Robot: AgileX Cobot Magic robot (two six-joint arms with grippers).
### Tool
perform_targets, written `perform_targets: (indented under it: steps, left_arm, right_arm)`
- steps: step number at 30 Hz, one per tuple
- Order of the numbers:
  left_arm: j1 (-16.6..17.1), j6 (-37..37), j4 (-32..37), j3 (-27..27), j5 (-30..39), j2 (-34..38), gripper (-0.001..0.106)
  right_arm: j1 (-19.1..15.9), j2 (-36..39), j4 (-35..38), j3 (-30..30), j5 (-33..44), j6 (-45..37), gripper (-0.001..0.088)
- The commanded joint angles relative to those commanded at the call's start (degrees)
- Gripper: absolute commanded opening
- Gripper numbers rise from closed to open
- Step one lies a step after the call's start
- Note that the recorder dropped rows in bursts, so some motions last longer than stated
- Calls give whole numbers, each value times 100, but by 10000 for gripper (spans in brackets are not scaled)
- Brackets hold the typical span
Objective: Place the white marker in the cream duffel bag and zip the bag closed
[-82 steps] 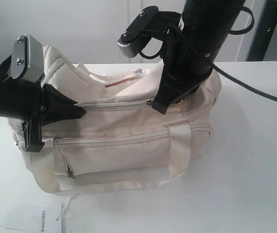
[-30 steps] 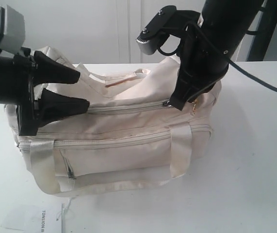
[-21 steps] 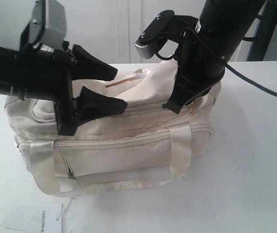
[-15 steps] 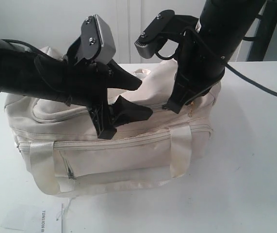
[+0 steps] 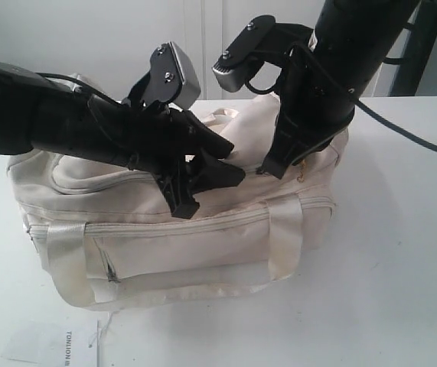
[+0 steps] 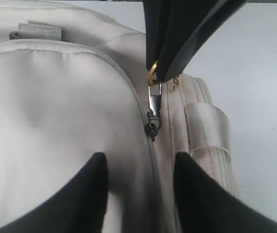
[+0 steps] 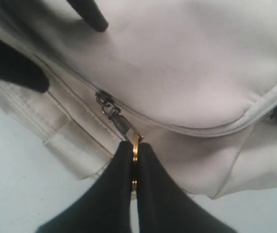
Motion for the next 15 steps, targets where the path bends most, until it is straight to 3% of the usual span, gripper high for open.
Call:
perform_targets:
  steps: [3, 15]
  left_arm:
    - [0, 0, 184, 0, 3, 0, 12]
    - [0, -387, 211, 0, -131, -121, 0]
  right_arm:
    - [0, 0, 0, 0, 0, 0, 0]
    - [0, -4, -178, 0, 68, 25, 0]
